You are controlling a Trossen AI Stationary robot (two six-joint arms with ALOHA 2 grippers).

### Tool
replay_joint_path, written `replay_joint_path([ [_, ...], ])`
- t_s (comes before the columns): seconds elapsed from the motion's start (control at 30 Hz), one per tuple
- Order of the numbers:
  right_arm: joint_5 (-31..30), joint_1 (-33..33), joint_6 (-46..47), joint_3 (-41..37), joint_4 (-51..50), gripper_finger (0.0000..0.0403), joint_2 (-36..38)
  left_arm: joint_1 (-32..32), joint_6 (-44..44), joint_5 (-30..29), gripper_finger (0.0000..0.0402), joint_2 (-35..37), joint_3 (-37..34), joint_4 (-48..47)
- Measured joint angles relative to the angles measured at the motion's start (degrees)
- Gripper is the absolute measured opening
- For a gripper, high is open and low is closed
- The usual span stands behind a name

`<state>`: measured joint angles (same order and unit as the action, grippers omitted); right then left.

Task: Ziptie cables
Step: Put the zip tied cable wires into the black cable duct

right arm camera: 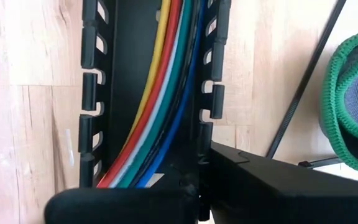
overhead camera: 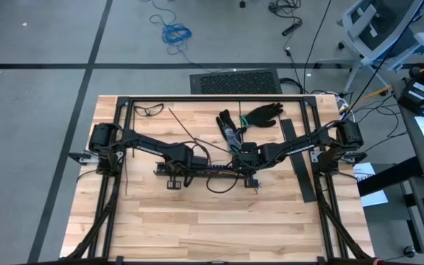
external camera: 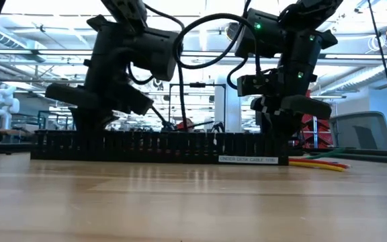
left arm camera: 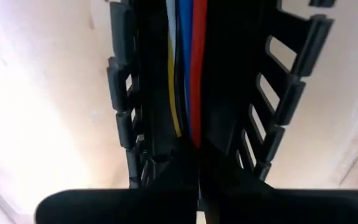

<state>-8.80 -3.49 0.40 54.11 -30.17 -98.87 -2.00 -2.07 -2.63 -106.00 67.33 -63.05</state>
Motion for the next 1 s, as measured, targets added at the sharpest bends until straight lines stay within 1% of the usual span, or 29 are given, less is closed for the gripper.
replay_joint_path([
  [0.4, 0.8, 0.0, -0.1, 0.0, 0.0, 0.0000, 0.0, 0.5, 1.1, 1.1, 0.0001, 0.0, -1.3, -2.8],
  [0.5, 1.0, 0.0, -0.5, 0.0, 0.0, 0.0000, 0.0, 0.5, 1.5, 1.4, 0.0000, 0.0, -1.3, -4.8],
  [0.77, 1.4, 0.0, -0.6, 0.0, -0.2, 0.0000, 0.0, 0.5, 2.1, 1.5, 0.0001, 0.0, -1.4, -2.8],
  [0.87, 1.5, 0.0, -0.6, 0.0, -0.3, 0.0000, 0.0, 0.5, 2.1, 1.6, 0.0012, 0.0, -1.4, -2.0],
  [1.0, 1.5, 0.0, -0.6, 0.0, -0.4, 0.0000, 0.0, 0.5, 2.5, 1.6, 0.0051, 0.0, -1.4, -1.4],
])
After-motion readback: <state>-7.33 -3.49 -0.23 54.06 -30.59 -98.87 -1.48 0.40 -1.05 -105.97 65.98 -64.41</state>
